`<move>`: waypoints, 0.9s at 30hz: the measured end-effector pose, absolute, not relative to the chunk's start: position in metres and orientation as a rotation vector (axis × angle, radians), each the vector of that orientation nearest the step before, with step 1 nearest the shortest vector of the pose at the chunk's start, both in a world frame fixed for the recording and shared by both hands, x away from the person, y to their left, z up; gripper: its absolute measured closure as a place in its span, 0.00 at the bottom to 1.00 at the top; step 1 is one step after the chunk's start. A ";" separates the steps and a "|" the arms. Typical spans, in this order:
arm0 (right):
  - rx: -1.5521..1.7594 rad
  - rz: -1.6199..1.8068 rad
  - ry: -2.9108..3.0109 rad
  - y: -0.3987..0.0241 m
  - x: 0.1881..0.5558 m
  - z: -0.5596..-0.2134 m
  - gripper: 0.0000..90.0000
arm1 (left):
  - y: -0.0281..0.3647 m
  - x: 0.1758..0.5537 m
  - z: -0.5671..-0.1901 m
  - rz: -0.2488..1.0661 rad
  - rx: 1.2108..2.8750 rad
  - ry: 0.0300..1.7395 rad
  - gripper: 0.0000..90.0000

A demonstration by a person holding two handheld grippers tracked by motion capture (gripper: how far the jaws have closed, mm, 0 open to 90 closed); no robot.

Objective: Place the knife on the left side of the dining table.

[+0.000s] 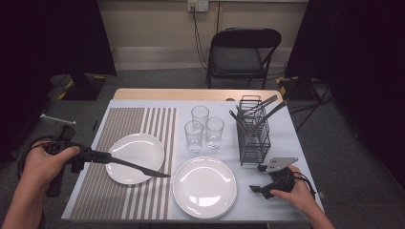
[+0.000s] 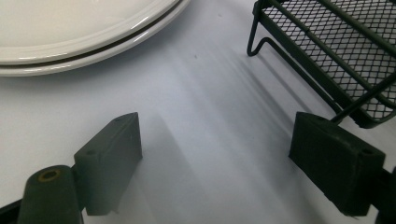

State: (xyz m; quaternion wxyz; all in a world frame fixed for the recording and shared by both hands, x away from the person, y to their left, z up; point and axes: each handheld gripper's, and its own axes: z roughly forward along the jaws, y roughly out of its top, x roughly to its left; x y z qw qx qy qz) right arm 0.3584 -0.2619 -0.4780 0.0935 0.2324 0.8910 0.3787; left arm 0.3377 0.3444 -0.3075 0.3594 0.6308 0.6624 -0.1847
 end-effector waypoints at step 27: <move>0.691 1.125 2.645 -0.262 0.358 -0.478 0.18 | 0.358 0.324 -0.326 -0.504 1.603 1.721 0.93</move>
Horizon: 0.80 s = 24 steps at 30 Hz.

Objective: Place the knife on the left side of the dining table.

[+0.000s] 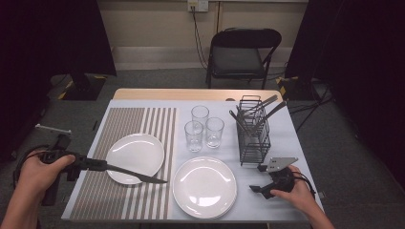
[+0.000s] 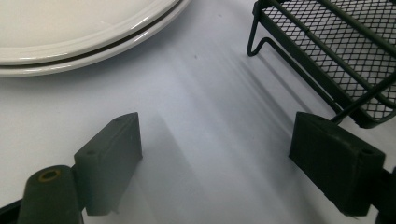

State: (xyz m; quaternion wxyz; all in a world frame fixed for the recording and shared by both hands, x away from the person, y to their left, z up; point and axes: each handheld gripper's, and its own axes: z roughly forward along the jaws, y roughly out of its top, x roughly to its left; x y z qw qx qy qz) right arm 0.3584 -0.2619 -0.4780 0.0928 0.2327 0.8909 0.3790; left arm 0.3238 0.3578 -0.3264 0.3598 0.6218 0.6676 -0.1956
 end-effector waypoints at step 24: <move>0.692 1.127 2.645 -0.262 0.359 -0.478 0.18 | 0.367 0.308 -0.337 -0.538 1.587 1.726 0.93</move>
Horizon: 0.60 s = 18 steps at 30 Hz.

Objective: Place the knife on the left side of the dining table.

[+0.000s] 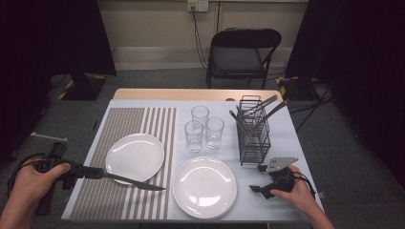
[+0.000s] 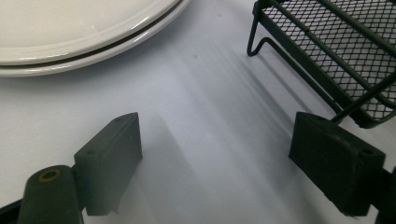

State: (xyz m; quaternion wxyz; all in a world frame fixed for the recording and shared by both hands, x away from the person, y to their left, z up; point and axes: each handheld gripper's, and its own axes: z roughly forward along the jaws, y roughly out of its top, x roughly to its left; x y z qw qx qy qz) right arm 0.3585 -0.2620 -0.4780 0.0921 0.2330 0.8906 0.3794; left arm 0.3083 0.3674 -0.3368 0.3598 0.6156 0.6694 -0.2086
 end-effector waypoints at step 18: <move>0.693 1.129 2.645 -0.262 0.359 -0.478 0.18 | 0.373 0.303 -0.346 -0.554 1.568 1.729 0.93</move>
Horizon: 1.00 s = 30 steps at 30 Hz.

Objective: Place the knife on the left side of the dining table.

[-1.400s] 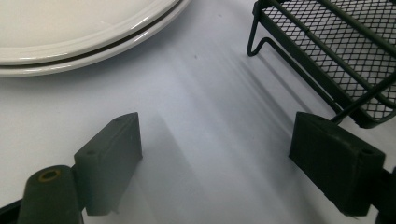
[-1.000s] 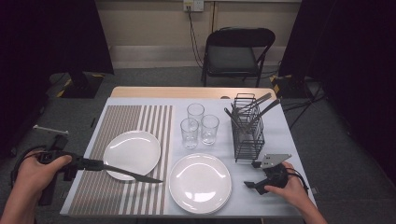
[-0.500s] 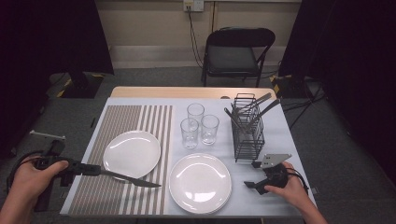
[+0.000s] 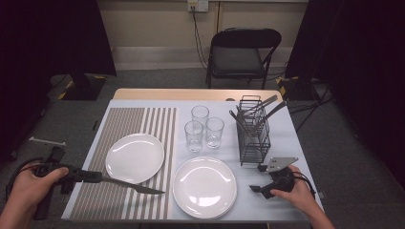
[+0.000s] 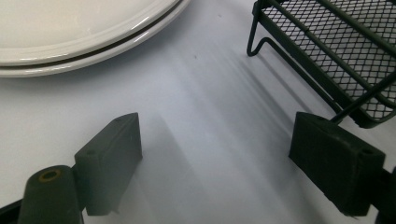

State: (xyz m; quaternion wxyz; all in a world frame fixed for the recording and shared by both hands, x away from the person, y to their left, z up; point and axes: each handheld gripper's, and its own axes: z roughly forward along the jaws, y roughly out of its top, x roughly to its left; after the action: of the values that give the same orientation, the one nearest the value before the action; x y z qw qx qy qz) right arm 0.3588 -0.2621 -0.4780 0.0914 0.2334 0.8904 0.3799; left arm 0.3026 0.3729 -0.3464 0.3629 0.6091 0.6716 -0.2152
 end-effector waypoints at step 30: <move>0.691 1.071 2.711 -0.255 0.361 -0.466 0.20 | 0.380 0.298 -0.357 -0.612 1.560 1.731 0.93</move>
State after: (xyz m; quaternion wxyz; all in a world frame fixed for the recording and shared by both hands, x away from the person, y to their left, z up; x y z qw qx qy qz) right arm 0.3608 -0.2547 -0.4659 0.0728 0.2299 0.9026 0.3567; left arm 0.2984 0.3798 -0.3569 0.3581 0.6044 0.6709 -0.2372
